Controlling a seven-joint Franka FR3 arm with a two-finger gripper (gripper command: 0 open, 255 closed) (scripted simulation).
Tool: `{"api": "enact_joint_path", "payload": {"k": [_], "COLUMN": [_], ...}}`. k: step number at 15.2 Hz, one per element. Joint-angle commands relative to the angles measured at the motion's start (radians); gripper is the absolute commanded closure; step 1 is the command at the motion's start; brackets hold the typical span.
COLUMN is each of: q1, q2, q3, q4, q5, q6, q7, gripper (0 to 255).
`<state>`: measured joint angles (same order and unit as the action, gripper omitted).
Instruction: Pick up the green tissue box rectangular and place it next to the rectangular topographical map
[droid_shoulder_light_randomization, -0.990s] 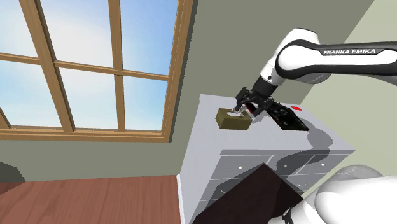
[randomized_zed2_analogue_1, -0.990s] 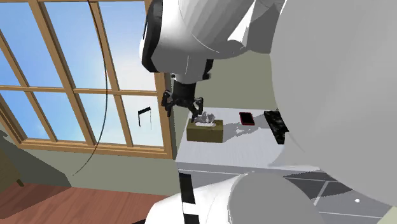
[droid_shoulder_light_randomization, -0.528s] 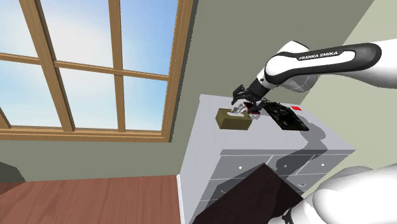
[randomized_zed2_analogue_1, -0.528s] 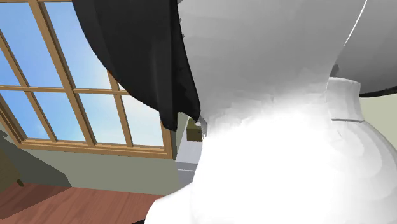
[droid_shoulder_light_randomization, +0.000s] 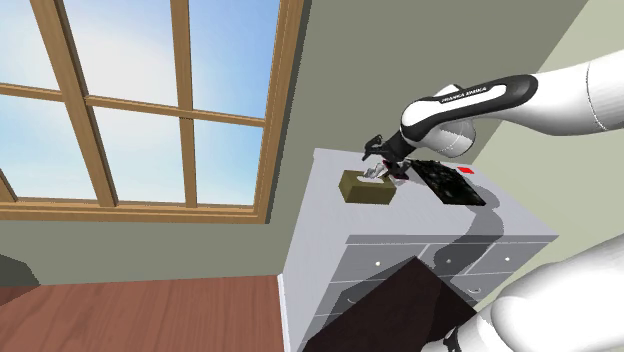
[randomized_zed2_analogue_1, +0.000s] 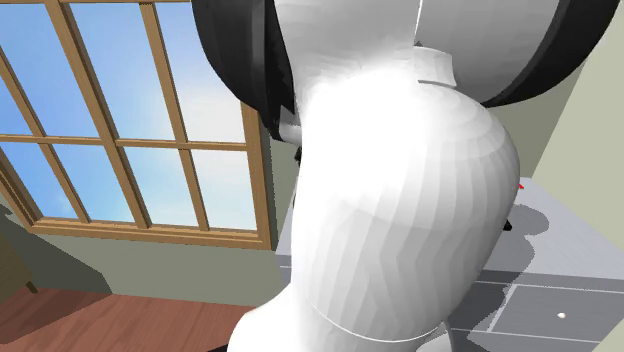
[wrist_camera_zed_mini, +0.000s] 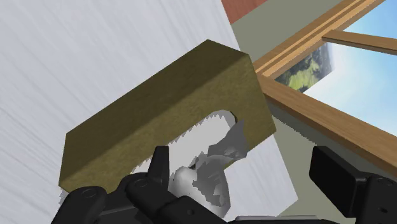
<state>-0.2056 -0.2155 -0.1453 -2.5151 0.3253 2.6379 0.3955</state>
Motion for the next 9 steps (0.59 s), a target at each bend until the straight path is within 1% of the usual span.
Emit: {"api": "enact_joint_path", "payload": {"k": [1,5,9], "q1": [0.008,0.03,0.03], "q2": [0.029,0.097,0.097], "q3": [-0.002,-0.006,-0.006], "q4": [0.003,0.012,0.012], "q5": [0.021,0.074,0.074], "q6": [0.03,0.086,0.086], "q7": [-0.01,-0.049,-0.049], "gripper": [0,0,0]}}
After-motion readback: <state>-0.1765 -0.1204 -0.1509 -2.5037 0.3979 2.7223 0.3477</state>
